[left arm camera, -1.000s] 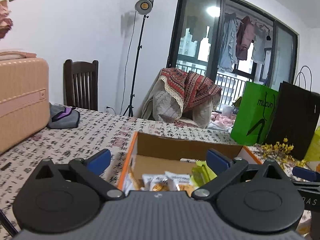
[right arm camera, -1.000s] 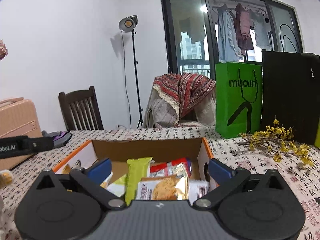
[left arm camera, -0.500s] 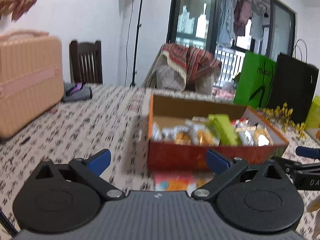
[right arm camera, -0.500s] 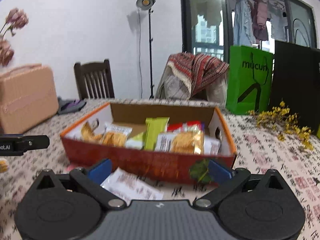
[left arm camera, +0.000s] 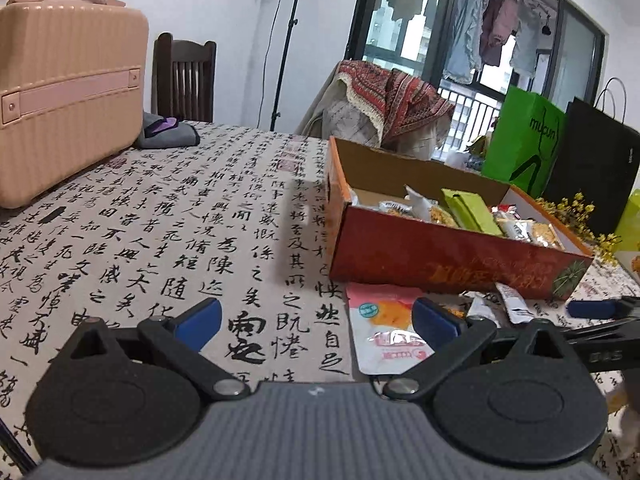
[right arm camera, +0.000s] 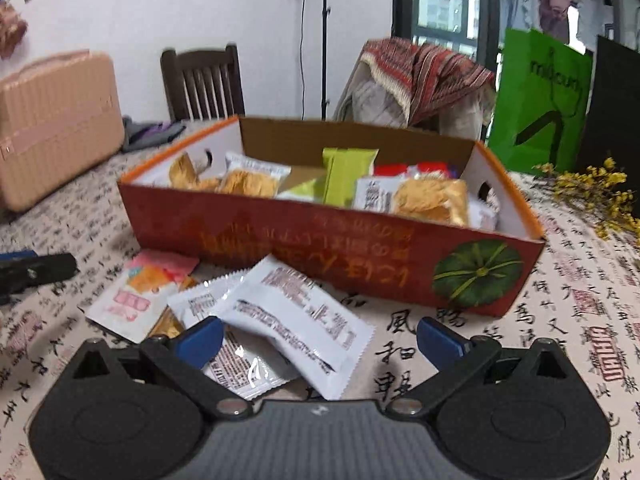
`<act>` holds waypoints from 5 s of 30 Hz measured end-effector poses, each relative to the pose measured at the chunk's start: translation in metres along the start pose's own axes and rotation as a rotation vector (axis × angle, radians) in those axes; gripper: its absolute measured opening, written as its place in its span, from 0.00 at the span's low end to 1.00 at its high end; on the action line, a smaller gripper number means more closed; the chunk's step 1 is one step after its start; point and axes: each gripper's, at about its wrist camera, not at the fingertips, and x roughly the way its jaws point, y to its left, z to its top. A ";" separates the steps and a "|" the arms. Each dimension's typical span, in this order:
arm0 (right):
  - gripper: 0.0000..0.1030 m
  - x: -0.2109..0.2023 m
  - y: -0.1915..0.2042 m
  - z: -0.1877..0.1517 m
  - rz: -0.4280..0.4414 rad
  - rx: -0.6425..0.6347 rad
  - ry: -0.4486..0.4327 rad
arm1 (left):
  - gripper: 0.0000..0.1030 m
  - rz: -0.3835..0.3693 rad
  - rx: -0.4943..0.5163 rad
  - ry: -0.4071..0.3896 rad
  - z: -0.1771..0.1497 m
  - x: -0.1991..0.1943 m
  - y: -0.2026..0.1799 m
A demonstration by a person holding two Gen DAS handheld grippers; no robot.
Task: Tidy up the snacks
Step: 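Move both tools back from the box toward the packets on the table, then grasp a white sachet with the right tool while the left tool grasps a pink packet, then carry the sachet and pink packet over the box and open both tools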
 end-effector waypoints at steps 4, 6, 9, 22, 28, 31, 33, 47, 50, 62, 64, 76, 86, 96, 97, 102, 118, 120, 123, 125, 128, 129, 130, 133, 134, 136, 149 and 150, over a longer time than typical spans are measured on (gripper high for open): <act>1.00 0.009 -0.001 0.008 0.036 0.019 0.011 | 1.00 -0.024 -0.003 0.002 -0.003 0.001 0.000; 1.00 0.013 -0.002 0.008 0.037 0.031 0.002 | 1.00 -0.034 -0.008 0.001 -0.003 0.000 0.001; 0.99 0.017 -0.011 0.007 0.069 0.088 0.003 | 1.00 -0.045 -0.013 0.000 -0.003 -0.001 0.001; 0.46 0.005 -0.024 0.004 0.139 0.149 -0.038 | 1.00 -0.053 -0.034 0.001 -0.003 0.000 0.005; 0.45 -0.024 -0.030 -0.003 0.096 0.121 -0.116 | 1.00 -0.038 -0.023 0.013 -0.004 0.003 0.003; 0.45 -0.038 -0.041 -0.008 0.050 0.117 -0.152 | 1.00 -0.024 -0.013 0.023 -0.004 0.005 0.001; 0.45 -0.045 -0.052 -0.011 0.018 0.132 -0.175 | 1.00 -0.007 0.004 0.031 -0.003 0.007 -0.002; 0.46 -0.040 -0.088 -0.026 -0.062 0.262 -0.235 | 1.00 0.117 0.218 0.171 0.003 0.041 -0.064; 0.46 -0.041 -0.085 -0.027 -0.067 0.250 -0.241 | 1.00 0.168 0.233 0.201 0.001 0.054 -0.074; 0.48 -0.049 -0.088 -0.029 -0.043 0.270 -0.278 | 0.97 0.163 0.152 0.218 0.001 0.068 -0.084; 0.48 -0.050 -0.088 -0.030 -0.041 0.273 -0.280 | 0.87 0.148 0.133 0.209 0.001 0.066 -0.079; 0.48 -0.049 -0.087 -0.030 -0.040 0.268 -0.281 | 0.66 0.108 0.130 0.158 -0.003 0.045 -0.077; 0.48 -0.052 -0.084 -0.030 -0.036 0.252 -0.296 | 0.66 0.087 0.121 0.113 -0.001 0.022 -0.074; 0.48 -0.067 -0.073 -0.023 -0.041 0.208 -0.336 | 0.66 0.011 0.136 0.020 0.013 -0.013 -0.079; 0.48 -0.069 -0.071 -0.021 -0.041 0.204 -0.340 | 0.66 0.002 0.134 0.009 0.016 -0.015 -0.080; 0.48 -0.076 -0.064 -0.006 -0.037 0.177 -0.362 | 0.66 -0.038 0.128 -0.049 0.034 -0.024 -0.090; 0.48 -0.054 -0.037 0.070 -0.061 0.137 -0.394 | 0.66 -0.045 0.097 -0.146 0.094 0.016 -0.120; 0.48 -0.046 -0.036 0.077 -0.068 0.137 -0.386 | 0.66 -0.037 0.088 -0.149 0.099 0.026 -0.122; 0.48 -0.030 -0.035 0.087 -0.089 0.132 -0.379 | 0.66 -0.020 0.077 -0.142 0.103 0.044 -0.122; 0.48 -0.017 -0.038 0.091 -0.093 0.141 -0.367 | 0.66 -0.009 0.076 -0.133 0.104 0.055 -0.121; 0.48 0.000 -0.045 0.088 -0.075 0.171 -0.360 | 0.66 0.025 0.073 -0.138 0.102 0.070 -0.116; 0.48 0.004 -0.048 0.084 -0.060 0.183 -0.362 | 0.66 0.046 0.069 -0.146 0.098 0.074 -0.112; 0.48 0.007 -0.051 0.081 -0.040 0.196 -0.368 | 0.66 0.065 0.066 -0.155 0.094 0.076 -0.110; 0.48 0.013 -0.057 0.075 -0.012 0.214 -0.370 | 0.66 0.068 0.061 -0.152 0.090 0.080 -0.103; 0.48 0.014 -0.056 0.074 -0.015 0.209 -0.370 | 0.66 0.056 0.052 -0.150 0.090 0.081 -0.101; 0.48 0.017 -0.056 0.072 -0.024 0.198 -0.370 | 0.66 0.044 0.058 -0.150 0.088 0.083 -0.100; 1.00 0.022 -0.060 0.066 -0.088 0.179 -0.373 | 1.00 0.034 -0.011 -0.209 0.083 0.081 -0.091; 1.00 0.022 -0.060 0.065 -0.091 0.180 -0.376 | 1.00 0.039 -0.012 -0.203 0.083 0.082 -0.090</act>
